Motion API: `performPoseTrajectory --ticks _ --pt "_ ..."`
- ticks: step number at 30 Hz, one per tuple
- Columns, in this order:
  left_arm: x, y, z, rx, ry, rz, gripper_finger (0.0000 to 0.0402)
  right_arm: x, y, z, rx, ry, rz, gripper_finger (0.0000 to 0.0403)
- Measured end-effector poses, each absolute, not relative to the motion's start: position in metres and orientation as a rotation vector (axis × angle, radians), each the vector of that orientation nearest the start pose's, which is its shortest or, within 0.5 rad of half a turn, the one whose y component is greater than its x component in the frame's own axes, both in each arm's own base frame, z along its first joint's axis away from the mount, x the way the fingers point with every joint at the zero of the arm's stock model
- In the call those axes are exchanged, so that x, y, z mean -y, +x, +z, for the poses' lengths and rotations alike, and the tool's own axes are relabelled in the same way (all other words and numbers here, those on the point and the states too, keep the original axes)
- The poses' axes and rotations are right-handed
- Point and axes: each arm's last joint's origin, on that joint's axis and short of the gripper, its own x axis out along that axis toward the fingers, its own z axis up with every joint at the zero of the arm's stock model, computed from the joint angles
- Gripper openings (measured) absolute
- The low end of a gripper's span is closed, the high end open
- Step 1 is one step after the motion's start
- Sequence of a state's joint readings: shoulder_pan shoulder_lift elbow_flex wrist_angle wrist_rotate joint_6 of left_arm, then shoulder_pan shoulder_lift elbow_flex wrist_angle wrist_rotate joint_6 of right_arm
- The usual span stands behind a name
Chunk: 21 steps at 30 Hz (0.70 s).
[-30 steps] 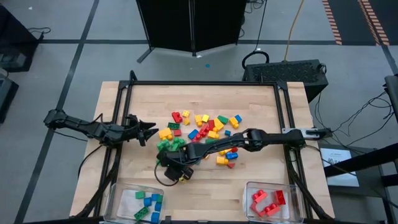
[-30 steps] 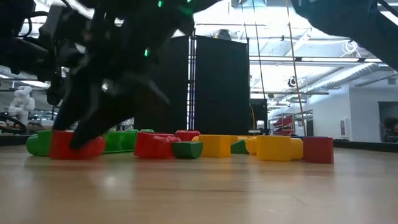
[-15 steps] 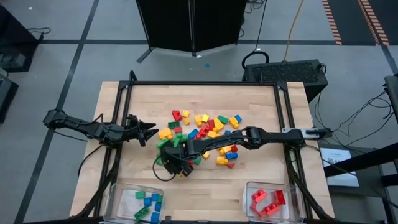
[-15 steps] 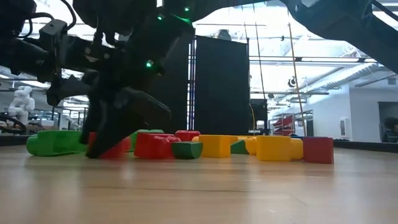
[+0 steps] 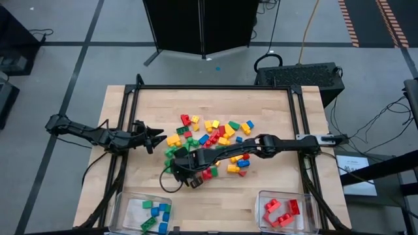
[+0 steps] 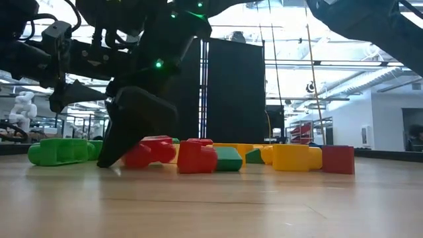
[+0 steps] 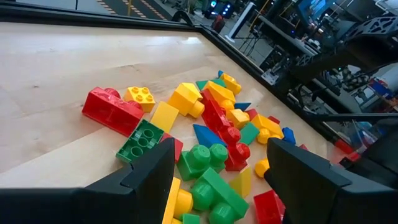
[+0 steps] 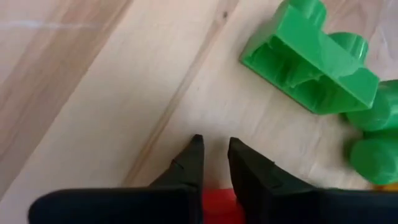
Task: Sort blocks by size
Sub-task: Put the red game piece into the right transparent bin
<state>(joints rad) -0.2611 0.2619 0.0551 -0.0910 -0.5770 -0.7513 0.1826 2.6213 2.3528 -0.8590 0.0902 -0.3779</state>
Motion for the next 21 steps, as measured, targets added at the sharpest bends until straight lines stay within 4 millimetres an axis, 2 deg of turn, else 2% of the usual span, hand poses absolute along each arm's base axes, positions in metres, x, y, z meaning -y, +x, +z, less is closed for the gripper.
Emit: performPoseTrajectory --ticks 3,4,6,9,11,13,16,20,21 --pt "0.012 0.106 0.153 -0.141 -0.619 0.397 0.0255 -0.097 0.531 0.156 -1.071 -0.496 0.294 0.005" --pt "0.012 0.106 0.153 -0.142 -0.619 0.398 0.0255 -0.097 0.531 0.165 -1.047 -0.493 0.289 0.0064" --pt "0.012 0.106 0.153 -0.144 -0.617 0.399 0.0255 -0.092 0.525 0.195 -1.015 -0.481 0.273 0.0116" --pt "0.012 0.106 0.153 -0.145 -0.617 0.399 0.0255 -0.081 0.51 0.251 -0.948 -0.472 0.25 0.0206" --pt "0.012 0.106 0.153 -0.145 -0.617 0.398 0.0255 -0.075 0.502 0.269 -0.942 -0.465 0.24 0.026" --pt "0.012 0.106 0.153 -0.145 -0.617 0.398 0.0255 -0.069 0.498 0.272 -0.967 -0.445 0.228 0.0304" --pt "0.012 0.106 0.153 -0.145 -0.617 0.399 0.0255 -0.064 0.498 0.257 -1.051 -0.436 0.23 0.0341" --pt "0.012 0.106 0.153 -0.145 -0.617 0.399 0.0255 -0.064 0.502 0.259 -1.005 -0.481 0.251 0.0345" --pt "0.012 0.106 0.153 -0.145 -0.618 0.399 0.0255 -0.066 0.504 0.252 -1.015 -0.511 0.273 0.0341"
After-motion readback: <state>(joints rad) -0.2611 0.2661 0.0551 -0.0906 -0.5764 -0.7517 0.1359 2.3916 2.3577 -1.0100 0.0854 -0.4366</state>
